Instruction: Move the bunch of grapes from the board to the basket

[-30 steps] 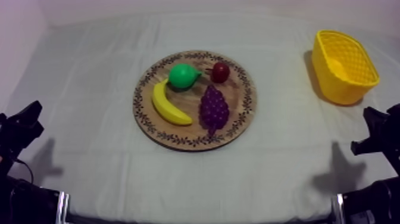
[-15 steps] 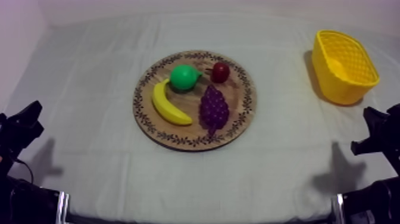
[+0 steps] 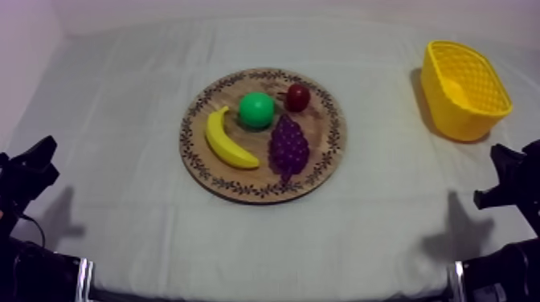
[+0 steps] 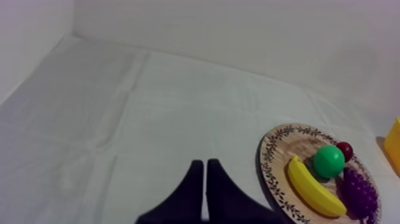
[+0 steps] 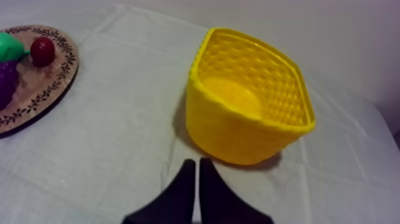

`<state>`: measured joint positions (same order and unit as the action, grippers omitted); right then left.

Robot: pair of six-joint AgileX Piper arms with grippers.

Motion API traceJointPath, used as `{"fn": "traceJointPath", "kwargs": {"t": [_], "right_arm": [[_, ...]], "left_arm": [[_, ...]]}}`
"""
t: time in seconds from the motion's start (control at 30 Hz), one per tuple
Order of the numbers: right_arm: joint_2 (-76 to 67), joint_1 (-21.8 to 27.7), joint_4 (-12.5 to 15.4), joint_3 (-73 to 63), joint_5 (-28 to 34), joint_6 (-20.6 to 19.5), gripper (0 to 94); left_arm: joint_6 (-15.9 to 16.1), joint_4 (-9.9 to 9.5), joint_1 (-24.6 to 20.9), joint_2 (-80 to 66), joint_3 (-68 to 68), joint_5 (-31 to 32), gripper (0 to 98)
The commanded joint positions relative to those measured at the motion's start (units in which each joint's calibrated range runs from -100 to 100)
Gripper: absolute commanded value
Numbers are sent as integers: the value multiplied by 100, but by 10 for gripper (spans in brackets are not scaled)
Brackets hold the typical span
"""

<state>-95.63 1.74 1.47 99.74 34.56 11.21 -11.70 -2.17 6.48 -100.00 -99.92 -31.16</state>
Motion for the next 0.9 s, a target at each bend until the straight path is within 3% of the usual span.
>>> {"fn": "traceJointPath", "kwargs": {"t": [0.0, 0.63, 0.87], "right_arm": [[-4, 2, 2, 4, -5, 0, 4], [-4, 2, 7, -4, -53, 64, 4], [536, -136, 225, -367, -432, 344, 4]], "left_arm": [[1, 0, 0, 0, 3, 3, 1], [1, 0, 0, 0, 3, 3, 1], [1, 0, 0, 0, 3, 3, 1]]}}
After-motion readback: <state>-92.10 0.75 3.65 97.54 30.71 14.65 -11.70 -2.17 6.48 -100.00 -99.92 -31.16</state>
